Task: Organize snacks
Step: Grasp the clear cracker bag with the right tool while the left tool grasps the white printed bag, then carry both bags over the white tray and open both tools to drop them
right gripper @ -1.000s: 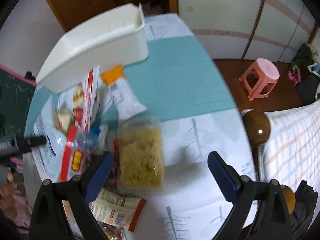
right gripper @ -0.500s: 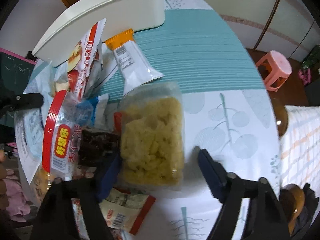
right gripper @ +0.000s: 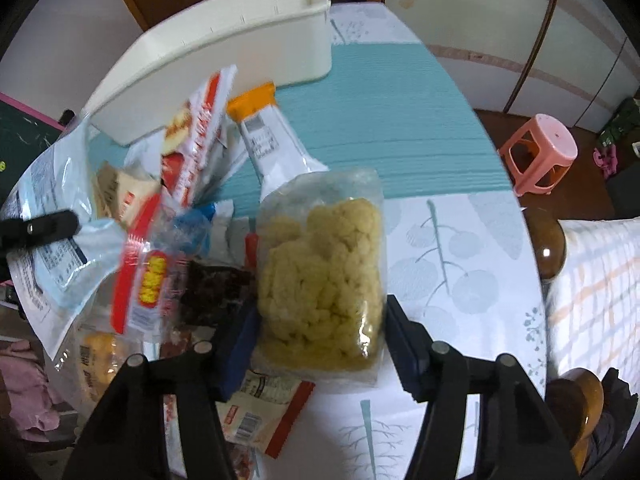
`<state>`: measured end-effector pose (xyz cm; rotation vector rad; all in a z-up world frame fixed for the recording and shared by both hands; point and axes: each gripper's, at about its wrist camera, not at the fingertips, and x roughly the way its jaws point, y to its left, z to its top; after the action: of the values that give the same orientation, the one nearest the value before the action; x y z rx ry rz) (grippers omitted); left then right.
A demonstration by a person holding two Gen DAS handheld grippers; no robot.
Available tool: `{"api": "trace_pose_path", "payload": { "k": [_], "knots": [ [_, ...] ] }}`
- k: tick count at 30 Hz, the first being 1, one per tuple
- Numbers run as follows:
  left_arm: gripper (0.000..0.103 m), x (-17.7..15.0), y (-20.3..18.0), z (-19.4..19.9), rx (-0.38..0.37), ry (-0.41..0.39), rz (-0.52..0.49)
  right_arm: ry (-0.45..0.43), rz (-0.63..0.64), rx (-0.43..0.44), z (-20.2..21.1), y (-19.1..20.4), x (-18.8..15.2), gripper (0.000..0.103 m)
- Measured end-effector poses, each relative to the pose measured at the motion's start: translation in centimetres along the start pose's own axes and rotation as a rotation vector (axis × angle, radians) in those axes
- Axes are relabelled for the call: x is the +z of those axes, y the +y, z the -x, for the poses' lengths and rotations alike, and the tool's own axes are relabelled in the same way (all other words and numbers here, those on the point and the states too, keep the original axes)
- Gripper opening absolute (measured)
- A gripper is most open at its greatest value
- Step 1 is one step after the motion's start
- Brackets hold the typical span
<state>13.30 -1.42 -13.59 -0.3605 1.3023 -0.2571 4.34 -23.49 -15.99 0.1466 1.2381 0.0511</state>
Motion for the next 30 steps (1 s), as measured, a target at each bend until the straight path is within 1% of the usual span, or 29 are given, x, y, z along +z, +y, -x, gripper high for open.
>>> {"api": "trace_pose_path", "payload": {
  "k": [4,9,12,14,17,19,23,26,28,30],
  "knots": [
    [0.032,-0.6,-0.3,2.5,0.012,-0.049,-0.059,-0.044,0.0,0.009,1.8,0.5,0.3,0.06],
    [0.03,-1.1,-0.7,6.9,0.039,-0.147,-0.133,-0.105,0.026,0.035,4.3,1.6,0.8,0.06],
    [0.03,-0.5,-1.5,9.5,0.051,-0.215,-0.169,-0.14,0.048,0.06,6.0,2.5,1.3,0.06],
    [0.03,-0.1,-2.3,11.5,0.081,-0.276,-0.208,-0.169,0.062,0.071,7.2,3.1,1.9,0.06],
    [0.03,1.2,-3.1,13.4,0.126,-0.345,-0.252,-0.216,0.088,0.084,9.2,3.9,3.0,0.06],
    [0.03,2.1,-3.4,14.5,0.141,-0.373,-0.268,-0.249,0.107,0.085,10.6,4.5,4.2,0.06],
    [0.031,5.3,-4.6,16.5,0.188,-0.455,-0.303,-0.304,0.123,0.094,12.8,5.2,7.3,0.06],
    [0.031,8.0,-5.4,17.0,0.207,-0.511,-0.317,-0.341,0.125,0.103,14.1,5.7,10.7,0.06],
    [0.031,9.7,-5.8,17.1,0.212,-0.531,-0.323,-0.358,0.119,0.1,14.3,6.0,13.5,0.06],
    [0.031,12.1,-6.0,16.5,0.2,-0.541,-0.326,-0.36,0.106,0.11,13.9,6.3,16.3,0.06]
  ]
}}
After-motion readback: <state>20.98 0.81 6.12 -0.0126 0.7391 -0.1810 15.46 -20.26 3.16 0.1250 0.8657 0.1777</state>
